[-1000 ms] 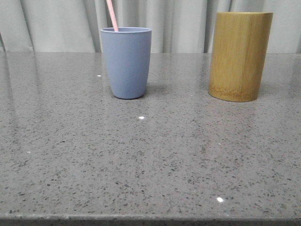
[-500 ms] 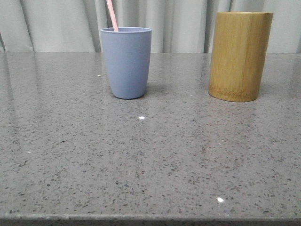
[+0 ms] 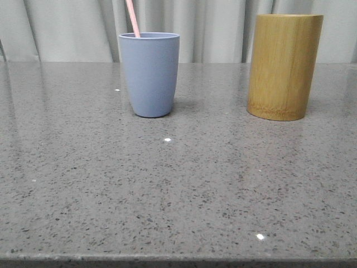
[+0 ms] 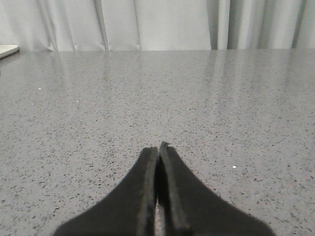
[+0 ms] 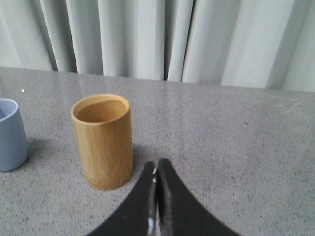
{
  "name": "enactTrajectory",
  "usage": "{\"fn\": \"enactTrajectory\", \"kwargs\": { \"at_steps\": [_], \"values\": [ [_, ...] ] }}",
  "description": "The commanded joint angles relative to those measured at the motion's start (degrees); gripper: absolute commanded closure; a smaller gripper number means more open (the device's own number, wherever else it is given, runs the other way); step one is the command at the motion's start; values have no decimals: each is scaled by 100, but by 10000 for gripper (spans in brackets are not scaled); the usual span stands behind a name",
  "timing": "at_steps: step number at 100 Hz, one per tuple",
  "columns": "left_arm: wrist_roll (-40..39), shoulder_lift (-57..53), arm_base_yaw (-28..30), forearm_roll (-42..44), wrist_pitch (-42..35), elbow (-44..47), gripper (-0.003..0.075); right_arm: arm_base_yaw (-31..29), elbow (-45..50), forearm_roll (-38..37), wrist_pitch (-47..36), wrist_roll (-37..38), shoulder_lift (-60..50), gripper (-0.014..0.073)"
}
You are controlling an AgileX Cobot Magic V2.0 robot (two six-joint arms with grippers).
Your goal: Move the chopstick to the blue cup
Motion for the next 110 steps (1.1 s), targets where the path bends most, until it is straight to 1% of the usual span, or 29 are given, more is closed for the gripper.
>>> {"fn": "enactTrajectory", "kwargs": {
  "at_steps": [1, 18, 31, 41, 61, 88, 101, 110],
  "values": [
    [-6, -199, 26, -50, -462, 44, 739, -26, 79, -83, -632, -35, 29, 692],
    [-6, -199, 26, -50, -462, 44, 739, -69, 835, -83, -1486, -35, -163, 692],
    [-6, -199, 26, -50, -462, 44, 739, -348, 1482, -83, -2385, -35, -463, 692],
    [-6, -199, 26, -50, -462, 44, 739, -547, 1957, -83, -2783, -35, -747, 692],
    [-6, -199, 26, -50, -462, 44, 739, -792, 2641, -83, -2868, -17, -1282, 692],
    [-6, -199, 26, -50, -462, 44, 739, -816, 3352, -83, -2868, 29, -2057, 692],
    [-6, -199, 26, -50, -462, 44, 739, -816, 3622, -83, -3009, 134, -2055, 692],
    [-6, -199, 26, -50, -462, 44, 739, -816, 3617, -83, -2900, 136, -2055, 692]
  ]
}}
